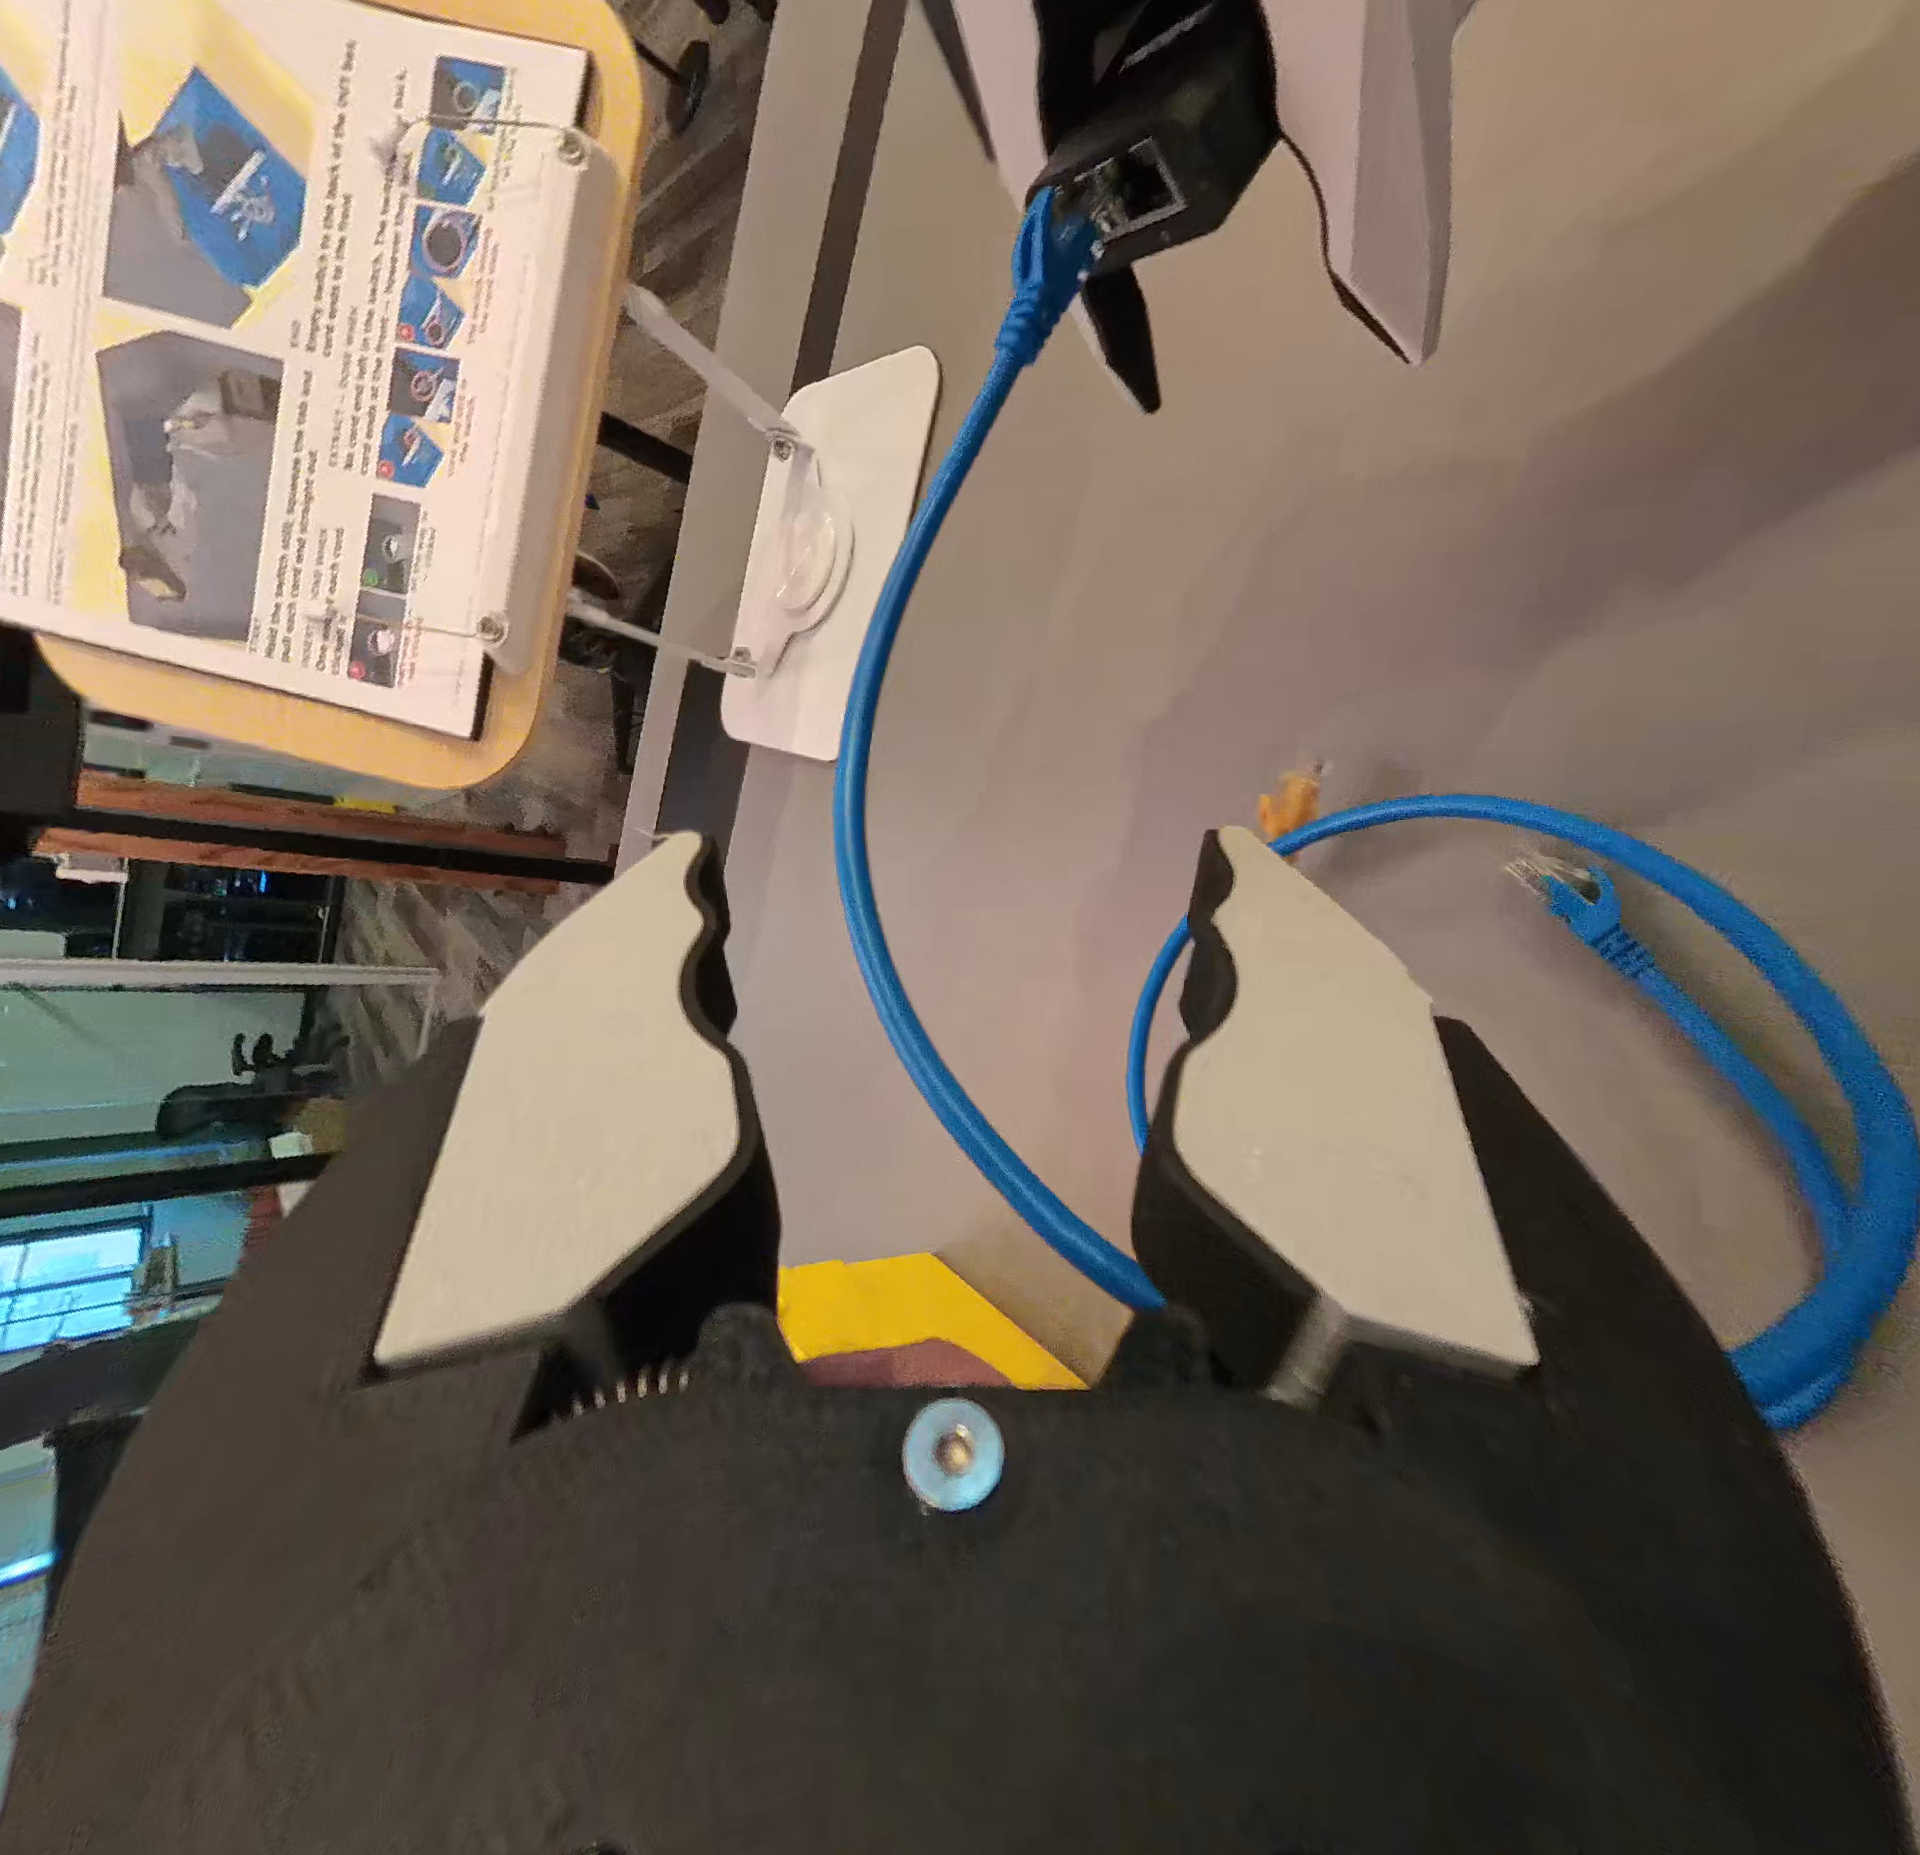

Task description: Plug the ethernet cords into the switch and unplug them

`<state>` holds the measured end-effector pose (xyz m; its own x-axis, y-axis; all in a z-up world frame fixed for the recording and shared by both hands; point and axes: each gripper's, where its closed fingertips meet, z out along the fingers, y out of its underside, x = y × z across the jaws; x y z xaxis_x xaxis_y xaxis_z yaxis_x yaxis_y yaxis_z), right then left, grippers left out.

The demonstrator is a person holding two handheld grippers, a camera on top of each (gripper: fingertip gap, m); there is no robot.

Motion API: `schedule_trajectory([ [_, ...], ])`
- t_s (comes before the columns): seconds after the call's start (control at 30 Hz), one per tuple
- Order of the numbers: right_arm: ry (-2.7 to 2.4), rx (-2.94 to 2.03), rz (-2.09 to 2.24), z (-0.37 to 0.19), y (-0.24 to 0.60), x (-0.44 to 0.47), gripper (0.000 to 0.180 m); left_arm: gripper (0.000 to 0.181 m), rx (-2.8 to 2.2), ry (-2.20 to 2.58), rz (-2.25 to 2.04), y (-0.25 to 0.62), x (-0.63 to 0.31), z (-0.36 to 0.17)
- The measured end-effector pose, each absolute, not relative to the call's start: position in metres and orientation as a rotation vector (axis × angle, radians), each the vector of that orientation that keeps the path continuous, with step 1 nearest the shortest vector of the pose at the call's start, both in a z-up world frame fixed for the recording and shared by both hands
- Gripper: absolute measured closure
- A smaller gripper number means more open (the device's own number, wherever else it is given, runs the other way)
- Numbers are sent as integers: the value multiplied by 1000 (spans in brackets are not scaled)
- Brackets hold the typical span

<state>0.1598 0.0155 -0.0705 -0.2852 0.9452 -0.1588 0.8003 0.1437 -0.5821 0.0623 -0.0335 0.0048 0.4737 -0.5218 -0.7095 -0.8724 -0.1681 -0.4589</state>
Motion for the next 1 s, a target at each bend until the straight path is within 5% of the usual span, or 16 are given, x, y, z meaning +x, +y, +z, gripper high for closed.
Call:
schedule_trajectory([
  [0.6,-1904,-1711,814,-35,56,166,107,105,-1890,927,374,-36,22,27],
  [1.0,-2273,-1240,722,-39,1,152,107,114,-2023,1141,-240,-10,126,25],
])
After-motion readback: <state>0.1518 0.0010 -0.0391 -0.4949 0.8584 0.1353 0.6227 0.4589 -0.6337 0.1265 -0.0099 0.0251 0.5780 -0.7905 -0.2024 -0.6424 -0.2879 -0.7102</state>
